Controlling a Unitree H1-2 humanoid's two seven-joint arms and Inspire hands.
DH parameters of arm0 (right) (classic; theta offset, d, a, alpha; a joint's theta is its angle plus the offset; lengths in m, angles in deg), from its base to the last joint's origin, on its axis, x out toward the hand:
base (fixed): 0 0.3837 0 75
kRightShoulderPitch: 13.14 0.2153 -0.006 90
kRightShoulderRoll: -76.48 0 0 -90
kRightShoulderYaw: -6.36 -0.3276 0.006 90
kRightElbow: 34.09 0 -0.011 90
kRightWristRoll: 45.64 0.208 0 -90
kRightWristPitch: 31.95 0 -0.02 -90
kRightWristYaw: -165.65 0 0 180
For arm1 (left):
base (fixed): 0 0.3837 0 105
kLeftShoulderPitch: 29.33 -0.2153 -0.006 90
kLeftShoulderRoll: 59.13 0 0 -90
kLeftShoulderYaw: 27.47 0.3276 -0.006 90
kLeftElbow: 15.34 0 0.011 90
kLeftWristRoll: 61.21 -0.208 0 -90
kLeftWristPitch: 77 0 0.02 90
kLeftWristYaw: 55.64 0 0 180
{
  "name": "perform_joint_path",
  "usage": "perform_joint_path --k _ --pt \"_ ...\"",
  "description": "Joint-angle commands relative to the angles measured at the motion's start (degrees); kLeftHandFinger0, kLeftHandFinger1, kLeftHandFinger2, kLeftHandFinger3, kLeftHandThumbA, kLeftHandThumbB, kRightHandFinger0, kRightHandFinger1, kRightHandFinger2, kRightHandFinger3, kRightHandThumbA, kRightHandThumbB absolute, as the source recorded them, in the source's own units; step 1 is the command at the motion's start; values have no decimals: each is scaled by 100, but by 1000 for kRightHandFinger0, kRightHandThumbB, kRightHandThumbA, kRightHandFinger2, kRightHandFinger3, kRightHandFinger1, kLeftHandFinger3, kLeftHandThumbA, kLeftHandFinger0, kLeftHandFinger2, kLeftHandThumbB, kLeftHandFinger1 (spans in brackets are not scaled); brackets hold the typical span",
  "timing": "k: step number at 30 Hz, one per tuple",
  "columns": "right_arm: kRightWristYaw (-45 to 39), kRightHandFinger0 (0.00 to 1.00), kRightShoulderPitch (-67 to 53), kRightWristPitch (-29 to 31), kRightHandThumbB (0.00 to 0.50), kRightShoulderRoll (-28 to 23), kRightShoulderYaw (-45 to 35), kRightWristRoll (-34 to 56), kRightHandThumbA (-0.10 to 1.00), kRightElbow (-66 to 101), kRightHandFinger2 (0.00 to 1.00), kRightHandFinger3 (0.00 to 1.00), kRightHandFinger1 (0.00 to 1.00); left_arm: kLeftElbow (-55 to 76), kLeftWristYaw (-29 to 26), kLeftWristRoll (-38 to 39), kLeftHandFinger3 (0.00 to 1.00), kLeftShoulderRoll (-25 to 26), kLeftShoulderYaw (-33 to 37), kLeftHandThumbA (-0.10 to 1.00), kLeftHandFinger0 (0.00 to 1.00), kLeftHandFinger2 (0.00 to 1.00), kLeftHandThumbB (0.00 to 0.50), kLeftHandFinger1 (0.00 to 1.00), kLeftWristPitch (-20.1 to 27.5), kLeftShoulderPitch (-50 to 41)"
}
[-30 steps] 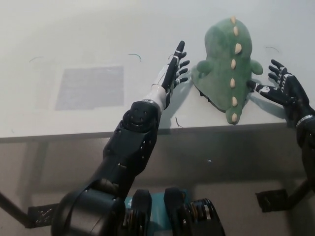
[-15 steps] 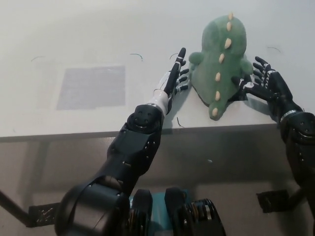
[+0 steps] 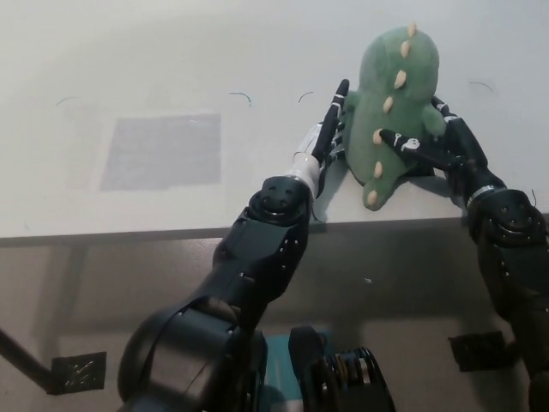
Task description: Use both hands to pick up a dinasour on the right side and move it to the left side
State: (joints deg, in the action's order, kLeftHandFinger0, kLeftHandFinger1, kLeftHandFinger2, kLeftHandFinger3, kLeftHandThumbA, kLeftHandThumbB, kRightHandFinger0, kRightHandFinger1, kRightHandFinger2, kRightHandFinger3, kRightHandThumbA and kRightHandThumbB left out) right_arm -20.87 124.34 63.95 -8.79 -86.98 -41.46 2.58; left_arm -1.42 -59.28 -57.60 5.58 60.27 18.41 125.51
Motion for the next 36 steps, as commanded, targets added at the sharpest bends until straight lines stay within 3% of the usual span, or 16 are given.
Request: perform_joint_path --k 1,4,9,13,26,31,36 --pt "4 1000 354 407 307 252 -47 124 1000 214 1000 1000 1000 30 261 67 1000 -369 -2 1000 1000 1000 300 1000 -12 504" --pt "25 1000 405 446 314 283 -100 136 1000 159 1000 1000 1000 11 330 140 1000 -407 -80 1000 1000 1000 285 1000 111 527" --pt "9 1000 382 467 290 259 -114 131 1000 276 1000 1000 1000 21 321 19 1000 -381 33 1000 1000 1000 329 1000 49 565" --pt "30 1000 451 447 279 240 -115 99 1000 272 1000 1000 1000 -37 336 44 1000 -337 11 1000 1000 1000 333 1000 59 639" --pt "84 1000 495 511 240 333 -55 33 1000 115 1000 1000 1000 -61 399 128 1000 -246 -75 1000 1000 1000 304 1000 142 545" --pt "219 1000 542 545 190 365 25 -107 1000 12 1000 1000 1000 -76 440 149 1000 -215 -104 1000 1000 1000 314 1000 159 511" --pt "417 1000 564 465 185 495 132 -250 1000 -217 1000 1000 1000 -47 586 121 1000 -119 -53 1000 1000 1000 273 1000 359 314"
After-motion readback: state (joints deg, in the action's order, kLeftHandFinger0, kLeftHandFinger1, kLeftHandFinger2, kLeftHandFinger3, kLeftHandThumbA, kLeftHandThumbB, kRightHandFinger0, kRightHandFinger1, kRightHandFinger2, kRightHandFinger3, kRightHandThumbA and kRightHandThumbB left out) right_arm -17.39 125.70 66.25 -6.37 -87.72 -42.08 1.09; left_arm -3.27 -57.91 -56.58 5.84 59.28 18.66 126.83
